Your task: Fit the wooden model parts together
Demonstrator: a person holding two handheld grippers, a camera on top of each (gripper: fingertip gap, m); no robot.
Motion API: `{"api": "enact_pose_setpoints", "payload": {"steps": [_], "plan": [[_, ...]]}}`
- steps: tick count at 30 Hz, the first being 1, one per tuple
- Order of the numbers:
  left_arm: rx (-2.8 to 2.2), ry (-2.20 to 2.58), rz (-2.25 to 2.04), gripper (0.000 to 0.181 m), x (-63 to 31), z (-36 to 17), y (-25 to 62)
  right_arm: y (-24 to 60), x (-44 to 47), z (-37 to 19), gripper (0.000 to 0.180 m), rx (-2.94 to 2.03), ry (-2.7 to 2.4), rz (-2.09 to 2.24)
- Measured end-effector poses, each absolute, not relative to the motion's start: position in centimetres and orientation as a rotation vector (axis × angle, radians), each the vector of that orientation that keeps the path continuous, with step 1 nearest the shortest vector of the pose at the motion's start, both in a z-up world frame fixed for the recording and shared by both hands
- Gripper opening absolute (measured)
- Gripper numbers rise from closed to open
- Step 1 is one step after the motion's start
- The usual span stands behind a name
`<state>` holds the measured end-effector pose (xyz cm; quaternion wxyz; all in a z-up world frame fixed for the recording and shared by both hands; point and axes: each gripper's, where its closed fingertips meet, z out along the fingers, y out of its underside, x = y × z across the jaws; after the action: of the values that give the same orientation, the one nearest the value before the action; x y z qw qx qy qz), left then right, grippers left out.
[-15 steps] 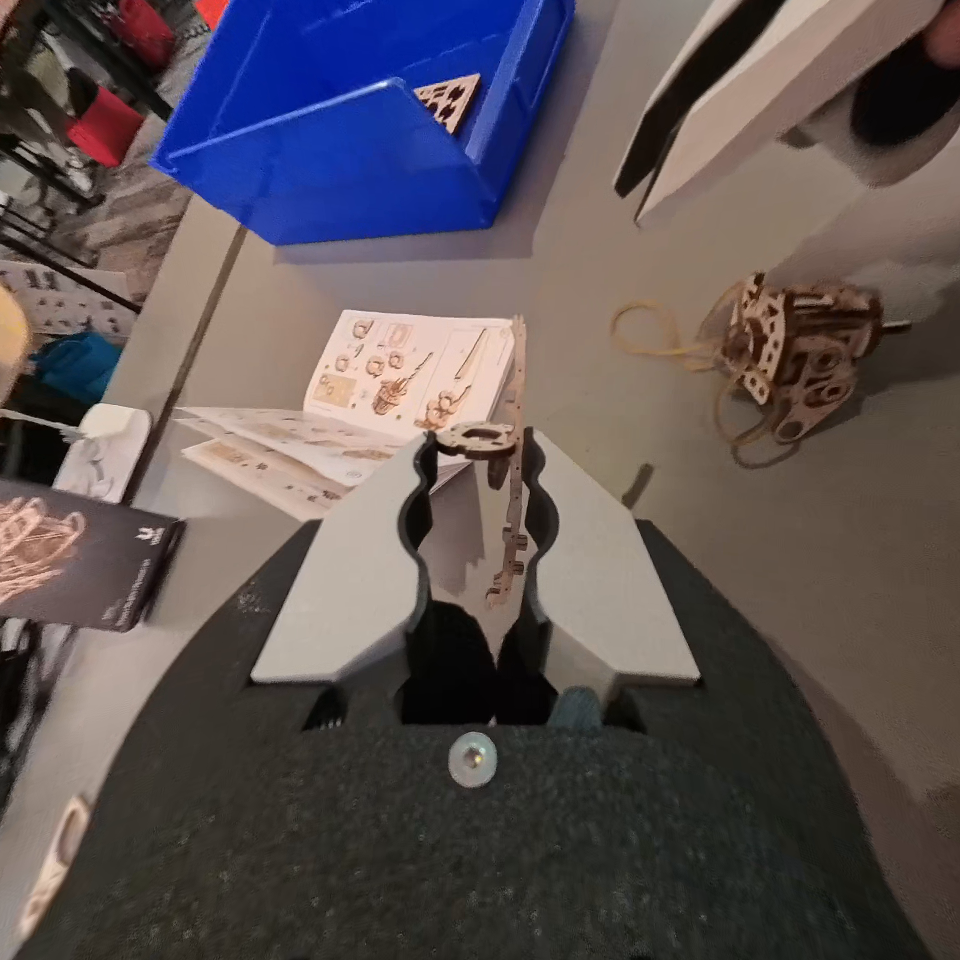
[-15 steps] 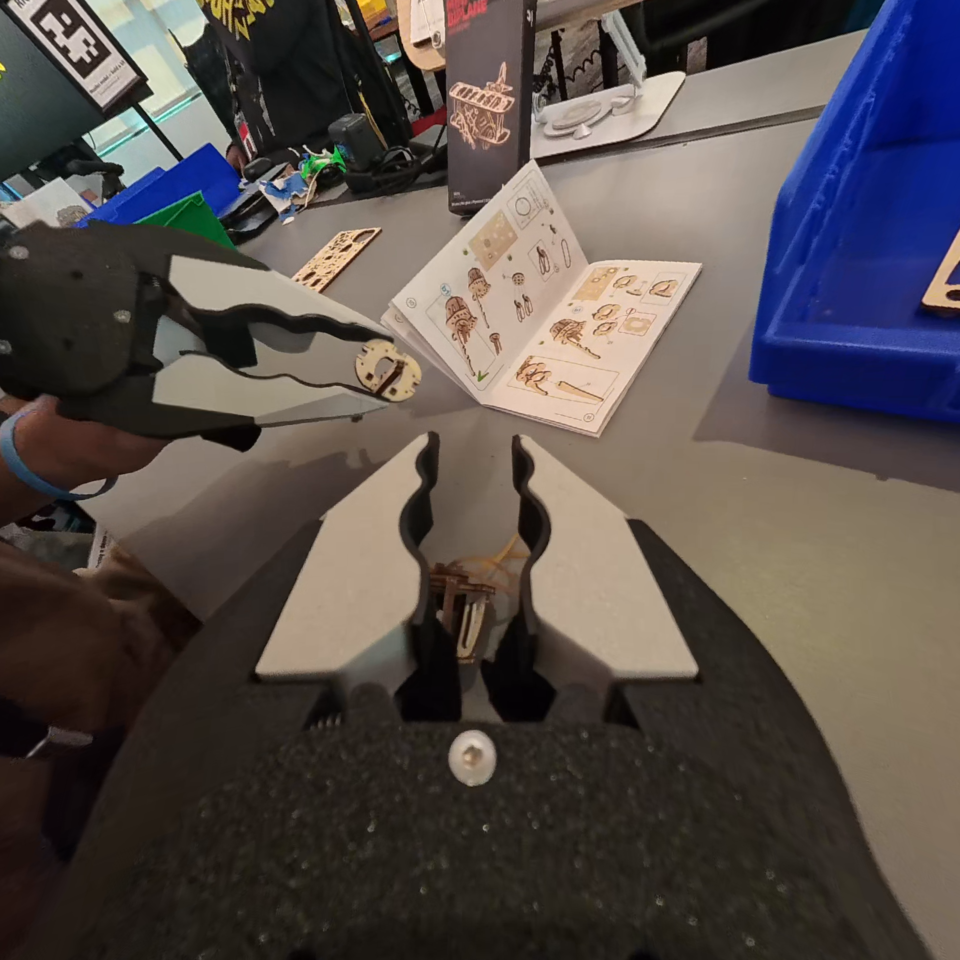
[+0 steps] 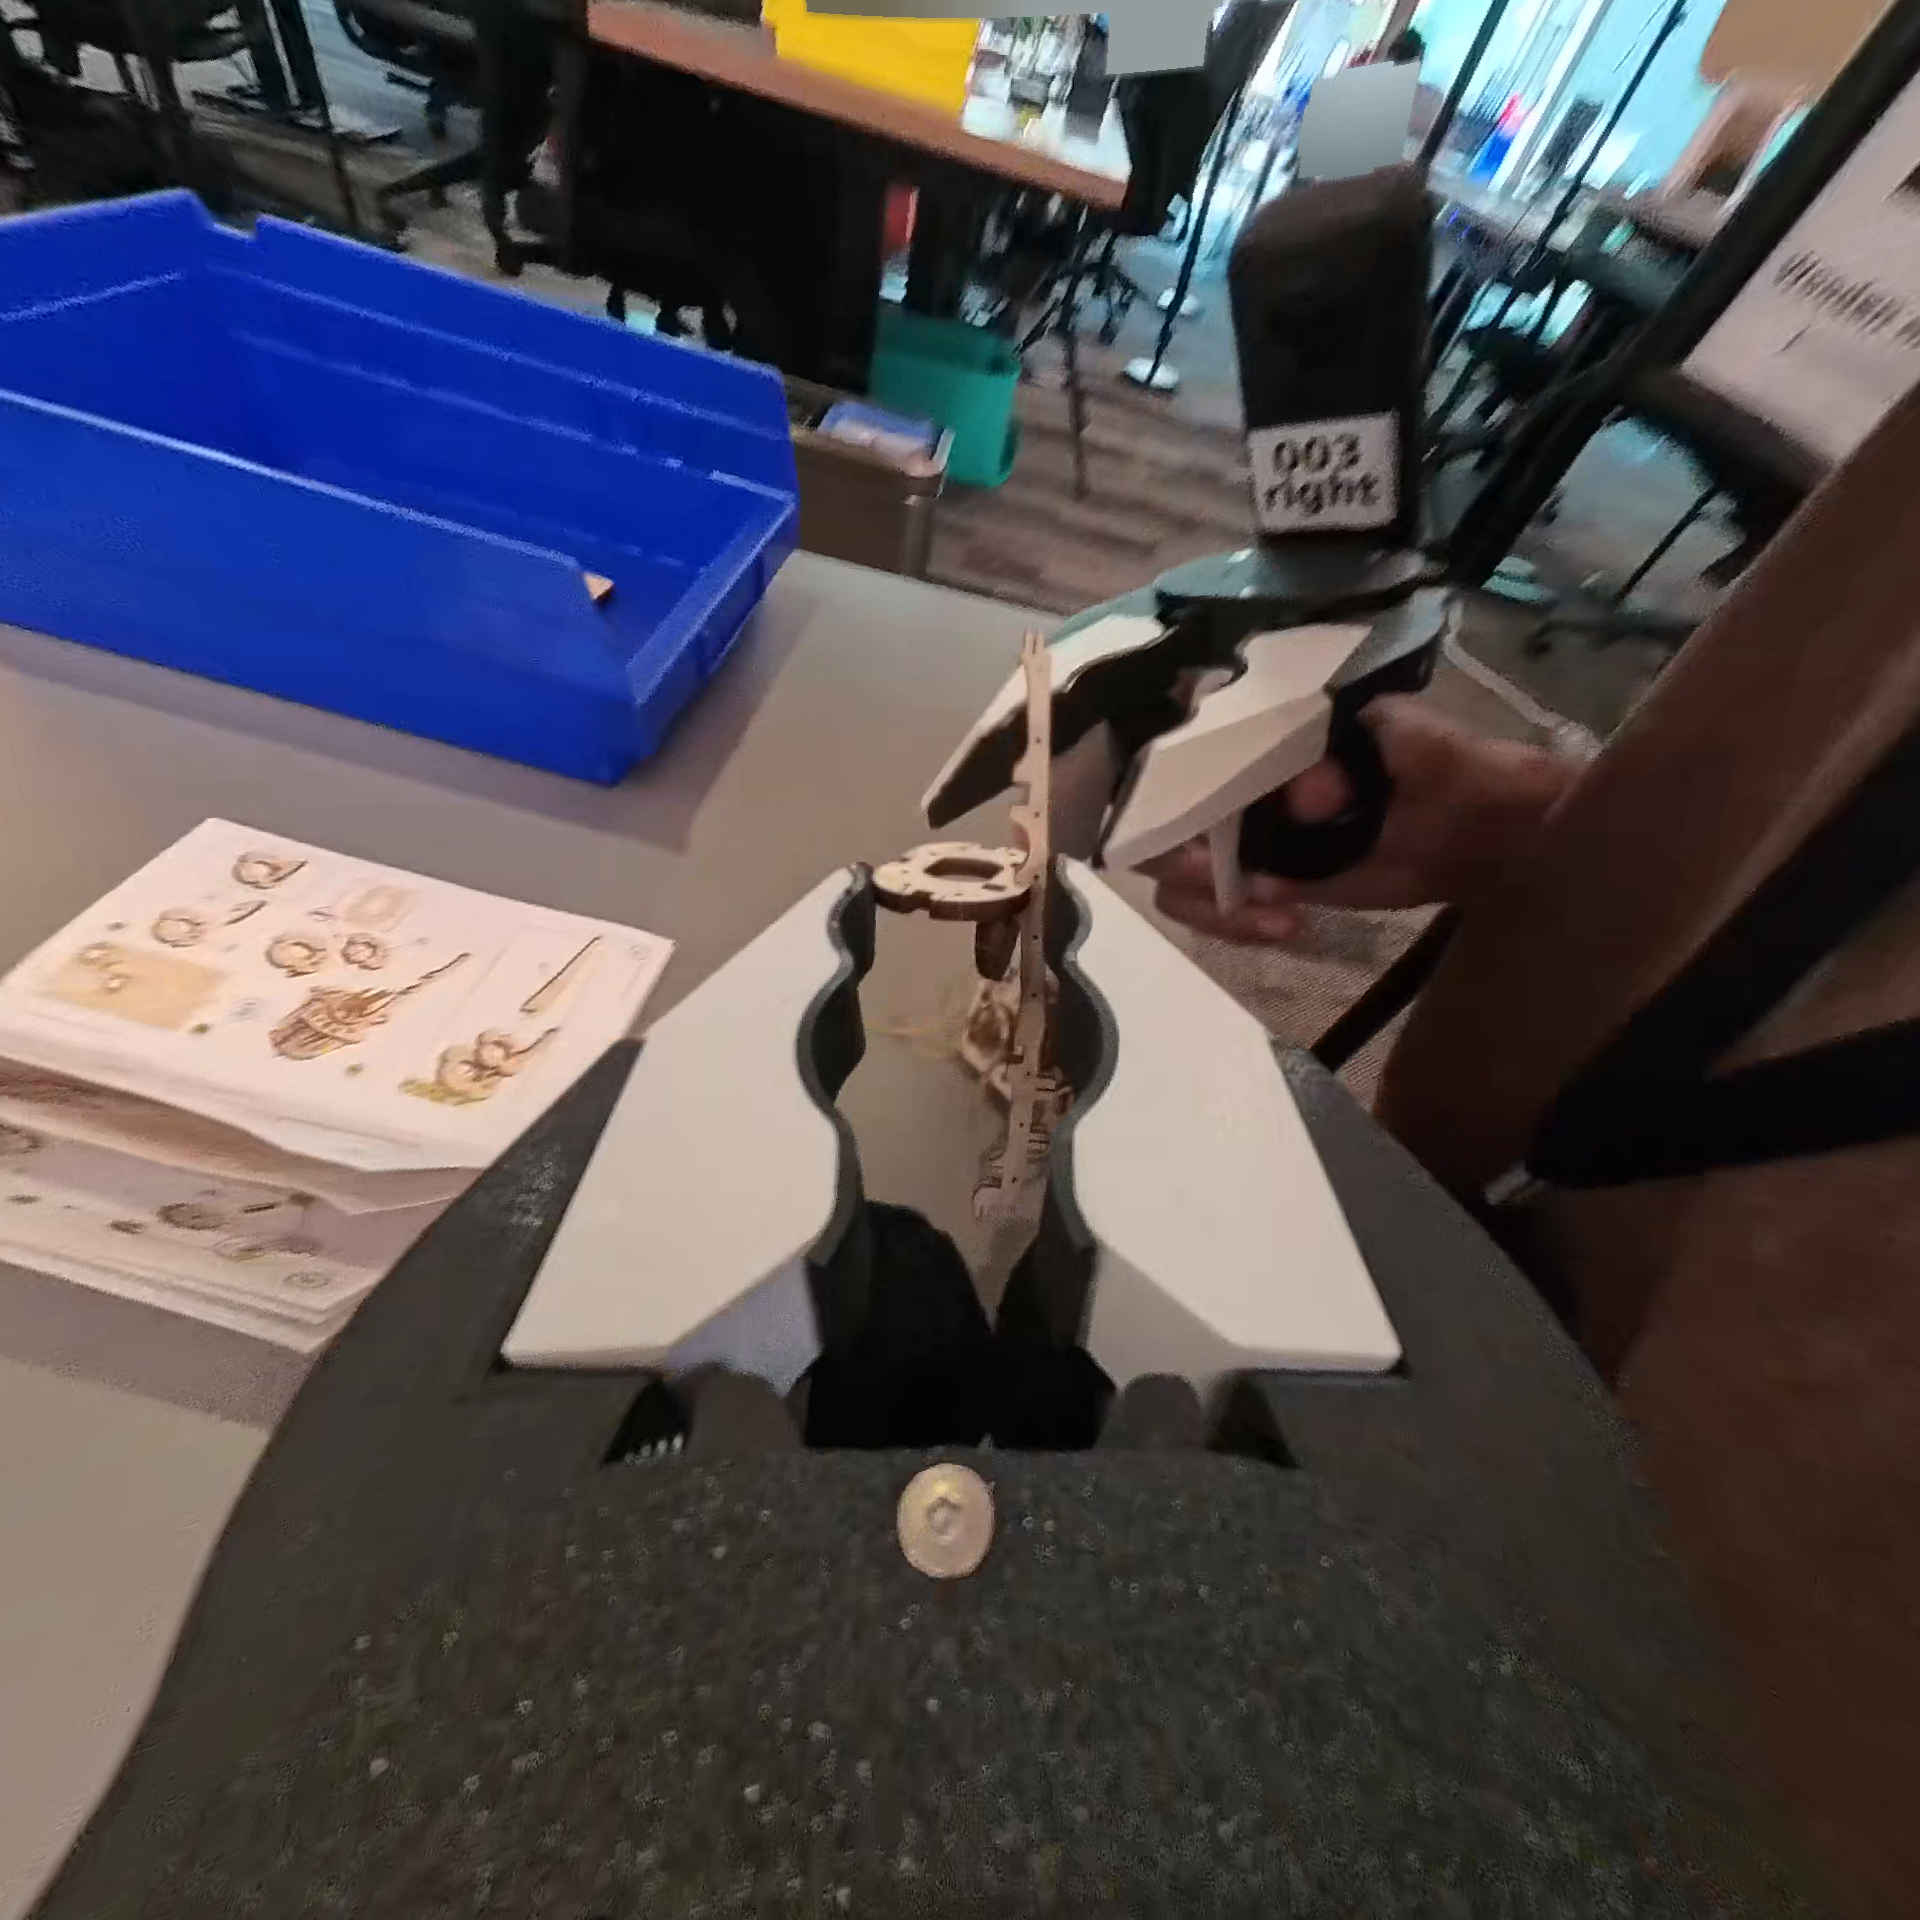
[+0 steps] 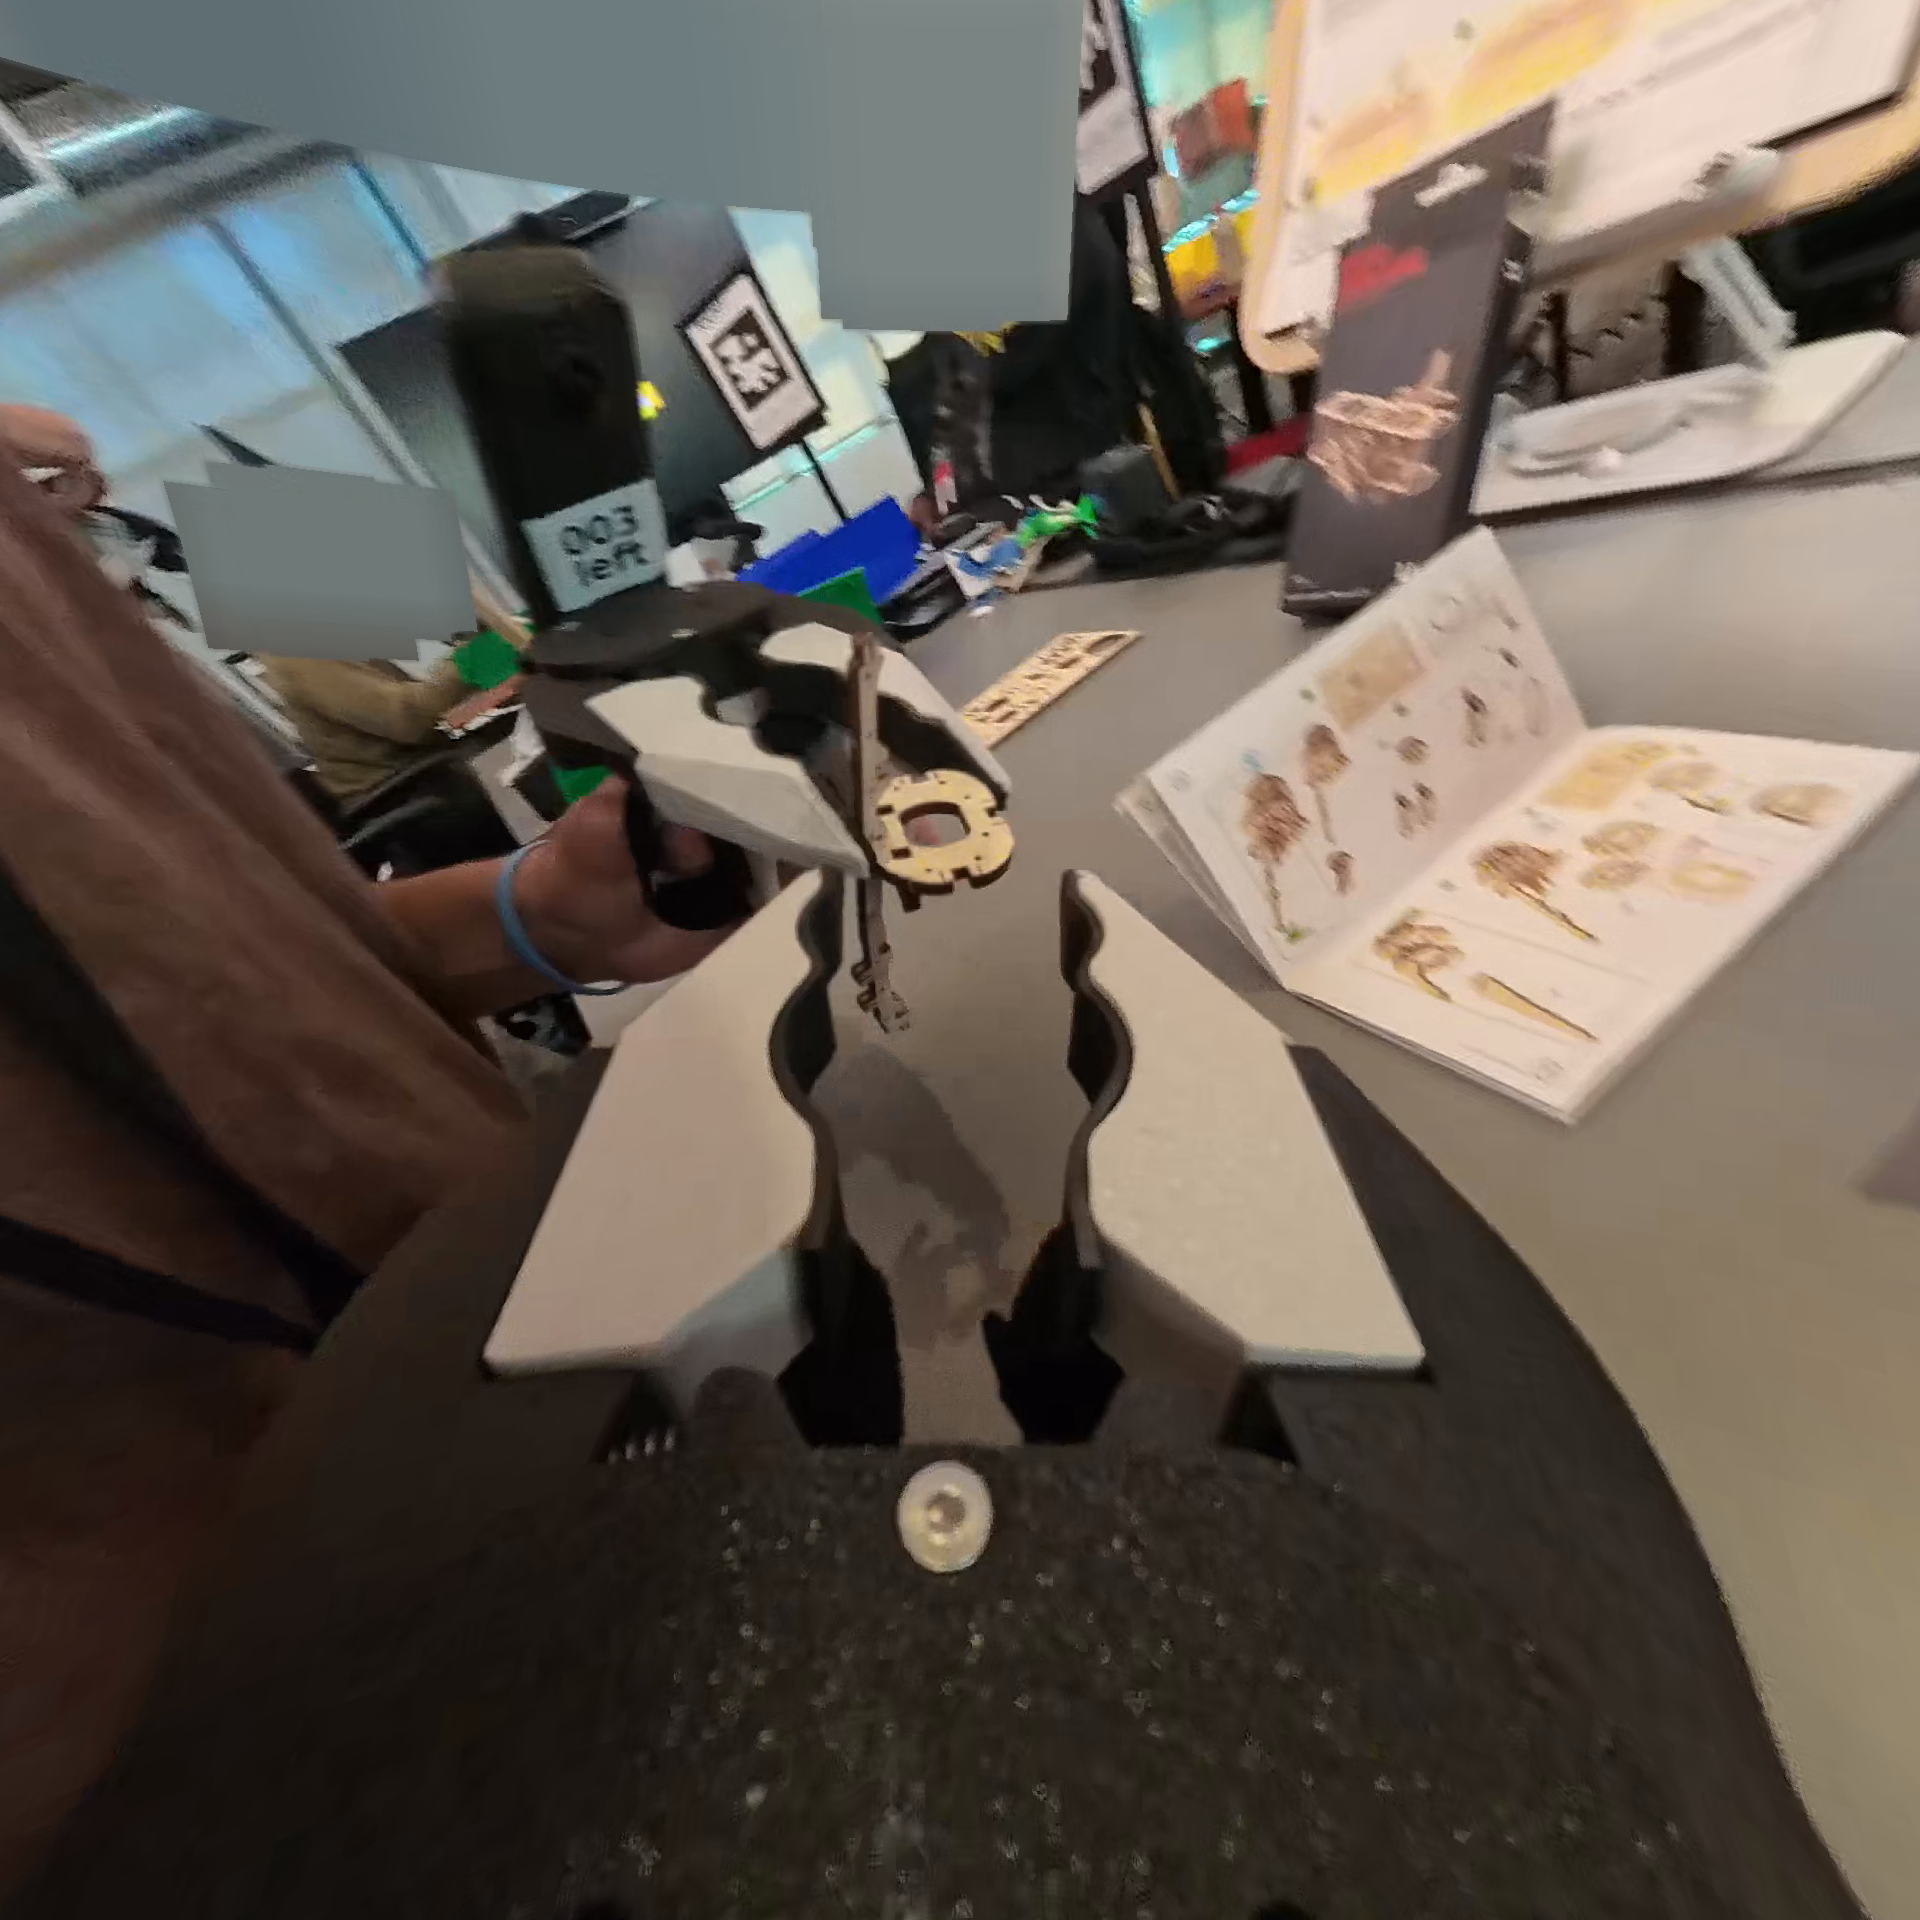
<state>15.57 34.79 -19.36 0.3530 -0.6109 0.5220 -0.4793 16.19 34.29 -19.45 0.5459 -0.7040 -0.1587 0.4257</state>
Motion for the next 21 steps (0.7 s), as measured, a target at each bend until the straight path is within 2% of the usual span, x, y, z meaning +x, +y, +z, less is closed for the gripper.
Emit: {"api": "enact_pose_setpoints", "payload": {"steps": [5,21], "plan": [[-1.547,1.311,-1.335,0.031,14.4,-18.2,33.8,33.5,14.1,-18.5,0.047,-1.613,-0.444,1.071],[-1.427,1.264,-0.878,0.031,10.7,-18.4,34.1,33.0,12.8,-18.9,0.038,-1.655,-0.428,1.062]]}}
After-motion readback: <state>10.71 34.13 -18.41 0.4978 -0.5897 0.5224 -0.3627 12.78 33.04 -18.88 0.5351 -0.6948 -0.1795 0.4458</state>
